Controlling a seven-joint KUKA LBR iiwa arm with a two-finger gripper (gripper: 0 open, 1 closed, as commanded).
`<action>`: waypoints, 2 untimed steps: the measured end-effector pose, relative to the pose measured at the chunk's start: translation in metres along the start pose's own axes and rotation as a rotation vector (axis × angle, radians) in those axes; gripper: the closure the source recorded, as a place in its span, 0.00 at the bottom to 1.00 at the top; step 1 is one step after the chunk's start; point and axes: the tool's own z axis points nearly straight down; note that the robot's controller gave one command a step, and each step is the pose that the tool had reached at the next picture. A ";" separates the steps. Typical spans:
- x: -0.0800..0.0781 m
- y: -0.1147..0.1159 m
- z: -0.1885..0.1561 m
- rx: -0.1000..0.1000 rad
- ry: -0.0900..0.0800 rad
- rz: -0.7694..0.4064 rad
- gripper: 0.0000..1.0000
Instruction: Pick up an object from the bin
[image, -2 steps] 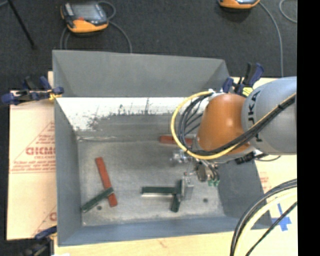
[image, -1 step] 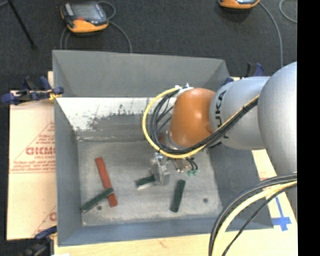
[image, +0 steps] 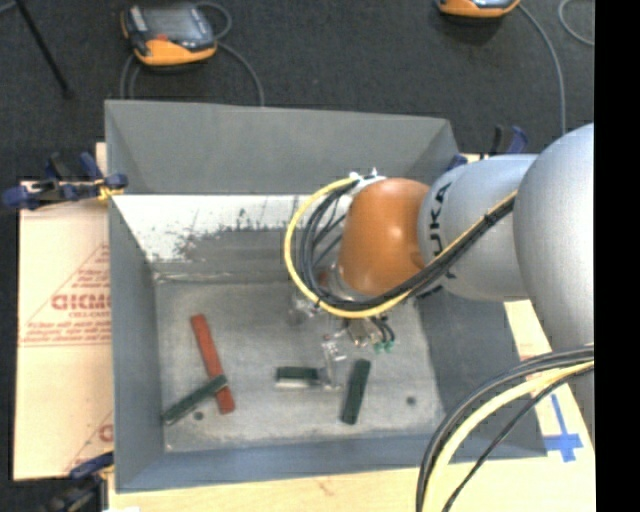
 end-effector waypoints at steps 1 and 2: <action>0.000 0.000 0.000 0.000 0.000 0.000 0.00; 0.066 0.023 -0.001 0.000 -0.001 -0.309 1.00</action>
Offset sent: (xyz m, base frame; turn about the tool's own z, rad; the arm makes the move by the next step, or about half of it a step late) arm -0.0711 0.0065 -0.0018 -0.3110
